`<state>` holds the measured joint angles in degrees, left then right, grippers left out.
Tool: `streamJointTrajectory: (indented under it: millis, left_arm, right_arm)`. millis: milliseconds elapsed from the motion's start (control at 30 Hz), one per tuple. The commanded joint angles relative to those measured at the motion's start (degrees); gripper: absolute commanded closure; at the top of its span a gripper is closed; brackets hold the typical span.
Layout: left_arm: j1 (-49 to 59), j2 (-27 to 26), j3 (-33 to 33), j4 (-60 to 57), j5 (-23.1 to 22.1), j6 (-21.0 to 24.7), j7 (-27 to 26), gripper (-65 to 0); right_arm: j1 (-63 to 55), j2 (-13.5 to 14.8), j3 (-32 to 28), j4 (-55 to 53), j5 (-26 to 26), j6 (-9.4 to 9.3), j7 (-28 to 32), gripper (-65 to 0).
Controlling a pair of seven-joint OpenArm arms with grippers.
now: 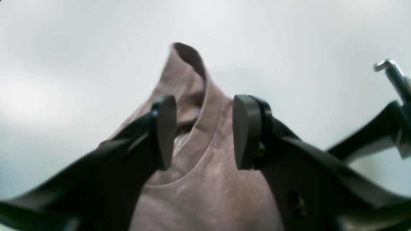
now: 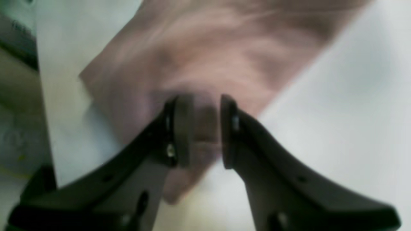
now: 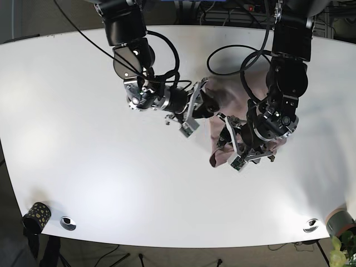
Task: Fold the T-shirt properly
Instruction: 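Grasp the folded shirt with the left gripper and carry it aside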
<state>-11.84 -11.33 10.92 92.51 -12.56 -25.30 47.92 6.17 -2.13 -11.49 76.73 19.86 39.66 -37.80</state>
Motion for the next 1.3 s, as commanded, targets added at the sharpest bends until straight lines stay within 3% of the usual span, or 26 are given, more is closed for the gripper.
streamJointTrajectory:
  millis: [0, 133, 400, 700, 900, 1000, 1100, 1167, 1267]
  left_arm:
    - [1.07, -0.14, -0.24, 3.09, -0.41, 4.68, -4.71, -32.8]
    - [6.96, 0.39, -1.73, 5.47, 3.9, 12.77, -12.01, -36.8]
    - [16.28, 4.7, -2.17, 4.94, 12.51, 24.38, -28.89, -40.4]
    - [19.53, 8.21, -1.91, -7.45, 15.06, 35.1, -37.94, -41.4]
    - [19.88, 5.93, -1.55, -16.42, 15.77, 34.93, -38.47, -41.5]
    - [19.7, 1.79, -4.54, -18.09, 14.45, 32.38, -34.08, -41.5]
    - [19.26, -1.9, -11.05, -20.11, 9.96, 23.85, -28.27, -41.5]
    - [18.21, -5.24, -16.76, -21.78, 7.59, 14.97, -24.67, -41.5]
    - [16.1, -9.72, -21.69, -25.21, 7.77, 5.04, -21.5, -41.5]
  right_arm:
    - [0.73, 0.15, 5.64, 1.03, 0.93, 0.34, -0.04, -13.0]
    - [0.81, 1.74, 12.94, 0.85, 0.85, 0.34, -1.01, -13.0]
    - [1.78, 6.13, 16.1, 0.59, 0.93, 0.34, -1.1, -13.0]
    - [1.69, 6.22, 19.71, 0.5, 0.93, 0.34, -1.19, -13.0]
    - [1.69, 6.13, 19.53, 0.5, 0.93, 0.34, -1.19, -13.0]
    - [1.78, 5.96, 19.53, 0.59, 0.93, 0.34, -1.28, -13.0]
    - [1.87, 5.87, 19.44, 0.59, 0.93, 0.34, -1.28, -13.0]
    - [1.87, 5.78, 19.44, 0.59, 0.93, 0.34, -1.28, -13.0]
    - [1.87, 5.78, 19.44, 0.59, 0.93, 0.34, -1.28, -13.0]
